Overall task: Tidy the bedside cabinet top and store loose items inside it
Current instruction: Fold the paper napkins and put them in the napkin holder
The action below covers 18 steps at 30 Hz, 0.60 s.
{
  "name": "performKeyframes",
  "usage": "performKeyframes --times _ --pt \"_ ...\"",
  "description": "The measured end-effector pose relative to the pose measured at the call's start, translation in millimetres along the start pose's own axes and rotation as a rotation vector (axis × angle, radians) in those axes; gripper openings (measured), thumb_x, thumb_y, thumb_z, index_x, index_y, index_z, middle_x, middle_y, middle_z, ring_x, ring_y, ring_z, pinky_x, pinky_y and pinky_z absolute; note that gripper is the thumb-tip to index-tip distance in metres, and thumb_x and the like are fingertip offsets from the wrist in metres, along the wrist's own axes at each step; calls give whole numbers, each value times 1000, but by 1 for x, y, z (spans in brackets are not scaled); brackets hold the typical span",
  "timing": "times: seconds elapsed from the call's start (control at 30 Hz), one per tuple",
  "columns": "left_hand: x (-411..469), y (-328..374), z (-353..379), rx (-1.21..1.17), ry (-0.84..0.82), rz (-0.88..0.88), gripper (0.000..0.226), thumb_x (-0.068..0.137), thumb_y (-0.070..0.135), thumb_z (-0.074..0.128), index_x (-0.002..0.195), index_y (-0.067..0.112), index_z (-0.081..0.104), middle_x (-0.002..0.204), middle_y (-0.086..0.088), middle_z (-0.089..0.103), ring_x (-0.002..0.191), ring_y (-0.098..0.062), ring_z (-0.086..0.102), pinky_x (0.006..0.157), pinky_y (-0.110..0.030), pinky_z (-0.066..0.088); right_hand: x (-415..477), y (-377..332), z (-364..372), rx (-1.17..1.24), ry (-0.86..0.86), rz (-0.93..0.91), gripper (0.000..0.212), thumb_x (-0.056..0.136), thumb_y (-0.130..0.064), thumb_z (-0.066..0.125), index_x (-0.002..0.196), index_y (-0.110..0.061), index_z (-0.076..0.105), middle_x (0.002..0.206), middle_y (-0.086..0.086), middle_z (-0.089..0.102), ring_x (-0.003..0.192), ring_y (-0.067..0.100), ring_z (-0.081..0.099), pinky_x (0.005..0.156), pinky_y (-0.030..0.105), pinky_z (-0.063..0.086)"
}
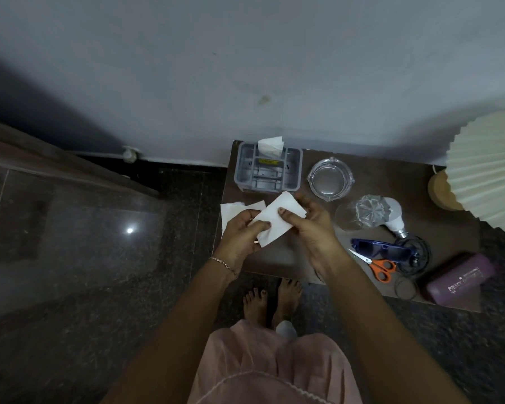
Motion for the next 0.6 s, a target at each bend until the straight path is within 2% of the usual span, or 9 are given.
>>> performKeyframes --times 0.07,0.13,0.17,0.23,0.33,0.43,0.53,0.6 --pt "2 5 1 5 17 21 14 87 3 61 99 9 61 92 -3 65 84 -16 65 66 -28 58 2 -15 2 -78 -24 -59 42 80 5 69 120 -3 58 103 8 68 87 15 67 67 19 57" --pt "5 9 1 6 44 62 10 86 4 63 92 13 60 93 -4 65 83 -15 65 71 -31 58 4 -26 2 -184 -51 -114 35 83 6 66 116 -2 59 96 8 69 74 8 64 53 13 49" --pt "6 11 1 13 58 89 11 86 5 64 89 14 60 93 -3 65 83 -14 65 71 -30 58 6 -31 2 -243 -59 -140 30 84 5 65 113 -2 60 95 9 70 73 8 65 54 15 49" --pt "9 14 1 29 84 147 12 86 4 65 88 15 59 91 1 65 83 -11 64 69 -25 59 12 -38 1 -387 -70 -205 24 86 2 64 107 -7 61 96 11 71 78 12 67 65 21 55" --pt "16 22 1 67 109 219 14 84 4 67 88 16 62 87 2 66 80 -12 64 72 -29 57 22 -50 0 -590 -87 -266 20 85 -4 67 101 -16 61 94 4 70 87 18 67 78 33 57" --pt "25 36 3 139 116 250 13 84 3 67 93 10 62 86 0 66 79 -13 63 71 -24 54 33 -70 3 -722 -15 -395 17 84 -3 67 97 -13 63 84 -4 64 82 14 60 79 29 53" --pt "43 60 4 297 171 316 14 82 5 68 95 10 65 91 -7 67 84 -18 63 74 -24 54 46 -97 9 -853 34 -604 18 82 -2 66 99 -7 69 92 5 71 82 14 63 80 25 52" --pt "55 78 6 450 209 395 15 80 10 71 95 10 68 92 -8 69 86 -20 65 79 -27 54 52 -115 14 -934 42 -719 18 81 -2 66 97 -8 70 92 3 71 79 12 62 75 19 49"
Point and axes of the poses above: each hand's wrist, its own x-axis towards the middle knuckle, its own z-axis out of the palm, y = z × x, the point moved 2 cm from there along x, towards the middle knuckle
